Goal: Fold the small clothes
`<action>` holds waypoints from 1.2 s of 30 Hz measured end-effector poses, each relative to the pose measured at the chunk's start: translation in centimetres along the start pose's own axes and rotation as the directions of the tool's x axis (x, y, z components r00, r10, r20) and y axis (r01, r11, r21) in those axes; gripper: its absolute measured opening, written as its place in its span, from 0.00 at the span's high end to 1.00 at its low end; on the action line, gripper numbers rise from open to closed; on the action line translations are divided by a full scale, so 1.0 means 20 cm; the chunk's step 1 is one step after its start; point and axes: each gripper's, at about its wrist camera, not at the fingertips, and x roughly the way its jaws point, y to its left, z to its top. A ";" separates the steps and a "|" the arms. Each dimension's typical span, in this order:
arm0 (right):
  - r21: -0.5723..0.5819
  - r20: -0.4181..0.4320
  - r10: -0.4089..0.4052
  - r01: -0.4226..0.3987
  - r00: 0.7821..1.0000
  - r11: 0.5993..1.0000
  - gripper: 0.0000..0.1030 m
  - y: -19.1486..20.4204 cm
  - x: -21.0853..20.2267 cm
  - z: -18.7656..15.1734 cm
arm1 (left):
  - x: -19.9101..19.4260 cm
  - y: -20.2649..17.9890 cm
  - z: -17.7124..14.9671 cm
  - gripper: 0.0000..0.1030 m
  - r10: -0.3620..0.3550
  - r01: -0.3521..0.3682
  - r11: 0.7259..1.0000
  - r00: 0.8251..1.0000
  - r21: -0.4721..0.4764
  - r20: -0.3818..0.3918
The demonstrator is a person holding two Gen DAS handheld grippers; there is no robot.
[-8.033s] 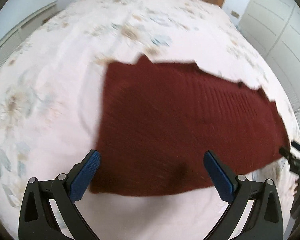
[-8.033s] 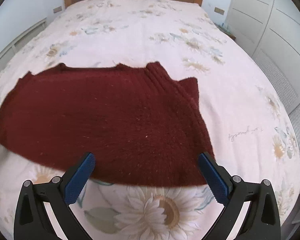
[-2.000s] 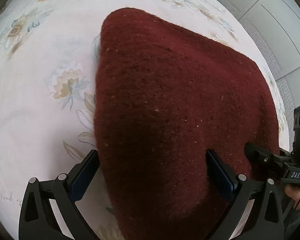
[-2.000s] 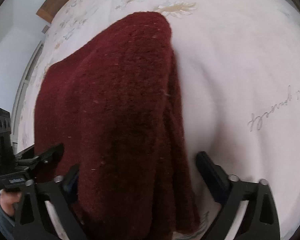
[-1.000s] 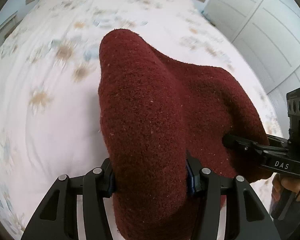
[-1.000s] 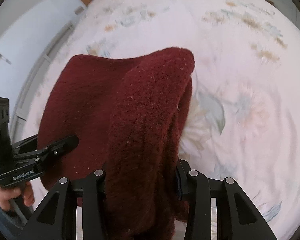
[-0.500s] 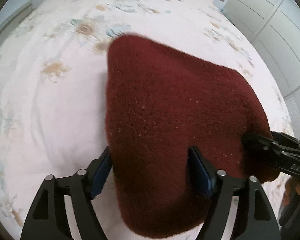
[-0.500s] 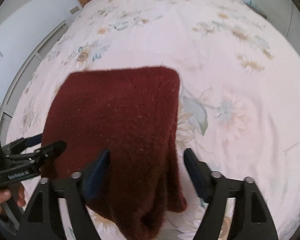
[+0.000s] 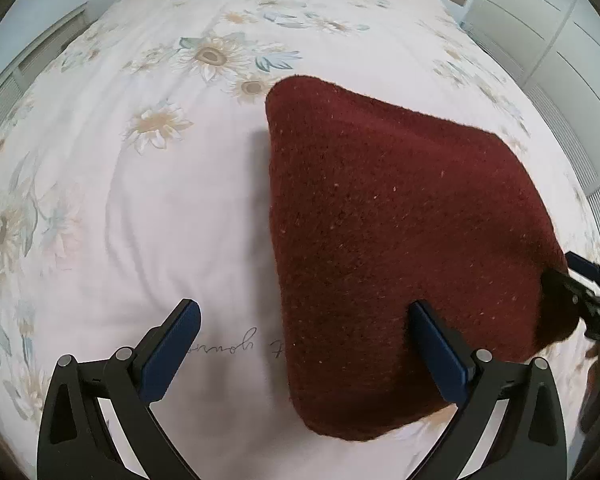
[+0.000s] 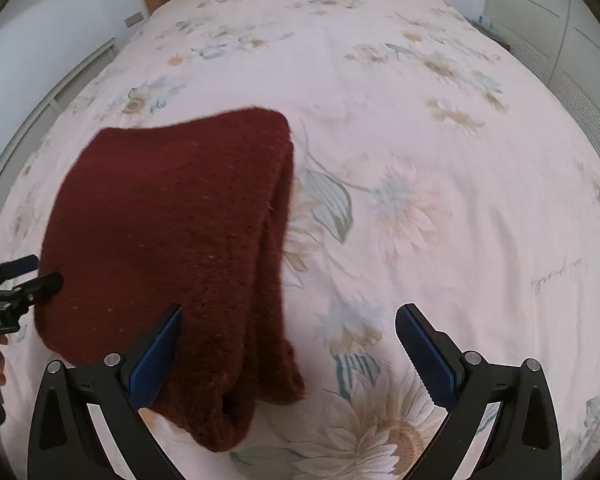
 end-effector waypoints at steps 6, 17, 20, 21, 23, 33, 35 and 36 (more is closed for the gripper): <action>0.030 0.018 0.009 -0.009 1.000 0.999 0.01 -0.04 0.05 -0.07 | 0.06 -0.02 -0.05 0.00 0.016 -0.018 0.999 0.999 0.051 0.039; -0.033 0.132 -0.043 0.048 0.990 0.998 0.01 0.08 -0.35 -0.03 | -0.16 -0.04 -0.01 0.01 0.056 -0.058 0.998 0.995 0.018 0.088; -0.044 0.159 -0.074 0.082 0.985 0.996 0.01 0.09 -0.51 -0.05 | -0.32 -0.03 -0.04 0.01 0.065 -0.066 0.998 0.992 0.006 0.105; -0.045 0.170 -0.080 0.089 0.982 0.995 0.01 0.10 -0.56 -0.06 | -0.36 -0.04 -0.06 0.01 0.070 -0.071 0.997 0.991 0.006 0.114; -0.049 0.190 -0.093 0.104 0.977 0.993 0.01 0.10 -0.66 -0.09 | -0.45 -0.04 -0.08 0.01 0.079 -0.081 0.997 0.988 0.006 0.134; -0.038 0.199 -0.120 0.131 0.972 0.991 0.01 0.06 -0.96 -0.30 | -0.74 -0.07 -0.25 0.01 0.113 -0.116 0.993 0.976 0.003 0.186; -0.034 0.194 -0.126 0.135 0.973 0.990 0.01 0.04 -0.98 -0.34 | -0.75 -0.08 -0.29 0.01 0.128 -0.129 0.992 0.974 -0.008 0.187; -0.031 0.192 -0.130 0.138 0.973 0.990 0.01 0.04 -0.99 -0.35 | -0.76 -0.08 -0.31 0.01 0.136 -0.137 0.990 0.972 -0.007 0.189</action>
